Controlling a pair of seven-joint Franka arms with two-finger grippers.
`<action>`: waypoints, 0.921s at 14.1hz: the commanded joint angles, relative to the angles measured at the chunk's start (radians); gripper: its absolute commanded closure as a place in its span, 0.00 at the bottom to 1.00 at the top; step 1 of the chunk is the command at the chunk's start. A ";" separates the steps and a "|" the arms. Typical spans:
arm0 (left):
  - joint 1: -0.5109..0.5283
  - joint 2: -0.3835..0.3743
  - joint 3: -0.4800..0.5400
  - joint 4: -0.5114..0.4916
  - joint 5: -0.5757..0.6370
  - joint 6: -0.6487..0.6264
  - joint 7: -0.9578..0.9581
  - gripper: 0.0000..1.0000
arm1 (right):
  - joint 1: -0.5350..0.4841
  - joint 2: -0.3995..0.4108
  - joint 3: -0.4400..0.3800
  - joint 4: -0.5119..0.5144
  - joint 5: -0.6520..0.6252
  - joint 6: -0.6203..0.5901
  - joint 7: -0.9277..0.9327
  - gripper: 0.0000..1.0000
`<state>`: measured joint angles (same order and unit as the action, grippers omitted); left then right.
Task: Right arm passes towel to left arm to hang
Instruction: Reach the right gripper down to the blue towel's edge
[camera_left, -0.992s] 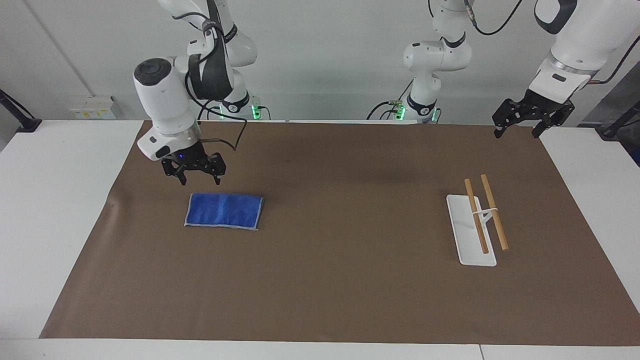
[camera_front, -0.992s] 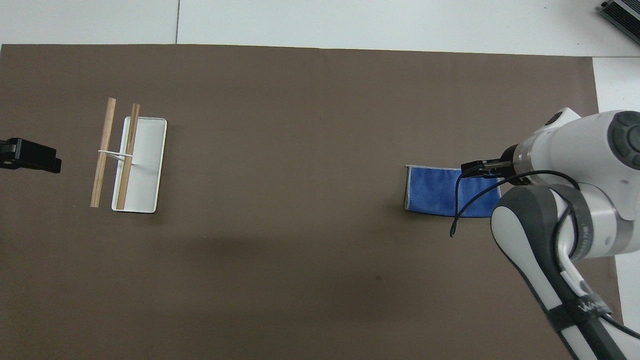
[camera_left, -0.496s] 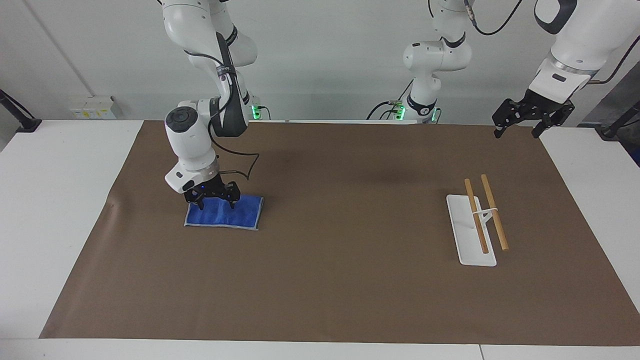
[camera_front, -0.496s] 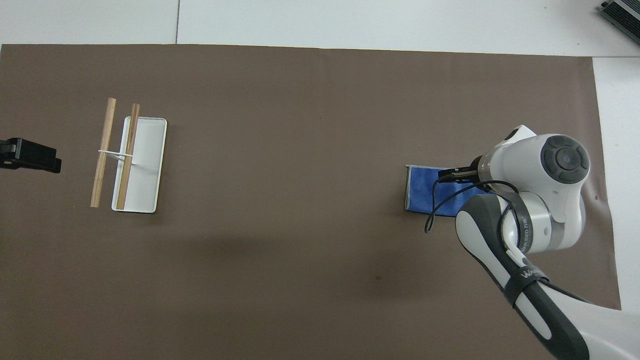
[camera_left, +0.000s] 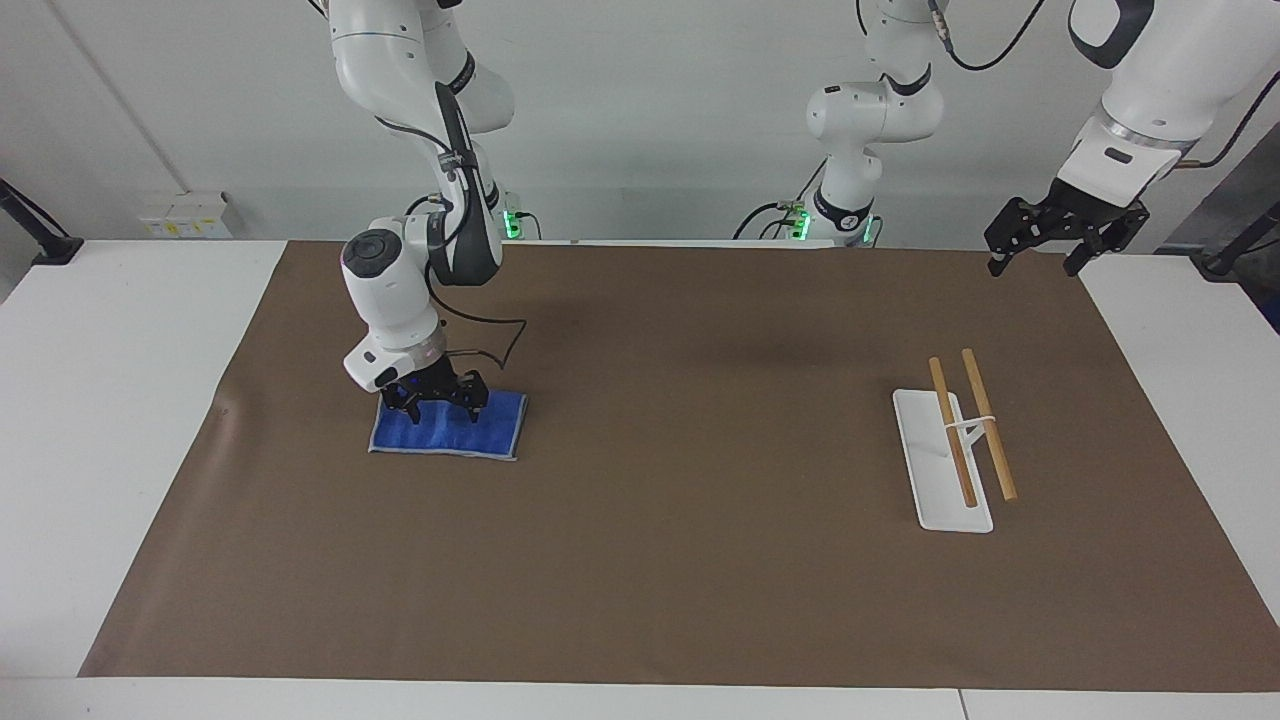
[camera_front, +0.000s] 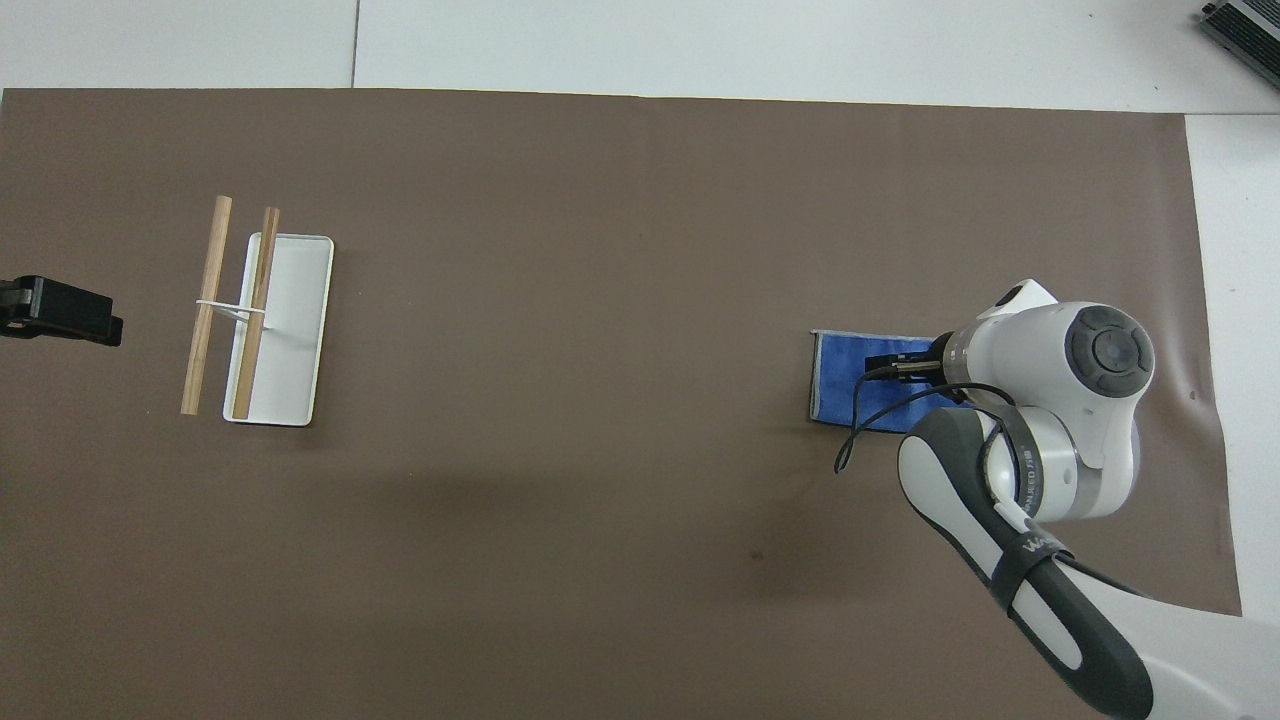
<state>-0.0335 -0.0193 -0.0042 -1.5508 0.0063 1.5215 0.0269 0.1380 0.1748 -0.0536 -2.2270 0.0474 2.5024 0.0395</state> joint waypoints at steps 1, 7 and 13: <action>0.006 -0.028 0.001 -0.031 -0.014 0.003 0.002 0.00 | -0.006 0.005 0.001 -0.028 0.022 0.061 -0.043 0.00; 0.006 -0.028 0.001 -0.031 -0.014 0.003 0.002 0.00 | -0.012 0.014 0.001 -0.048 0.025 0.099 -0.047 0.00; 0.006 -0.028 0.001 -0.032 -0.014 0.003 0.002 0.00 | -0.006 0.017 0.001 -0.057 0.025 0.113 -0.050 0.12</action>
<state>-0.0335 -0.0193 -0.0042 -1.5509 0.0063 1.5215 0.0269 0.1377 0.1884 -0.0563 -2.2725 0.0502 2.5868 0.0277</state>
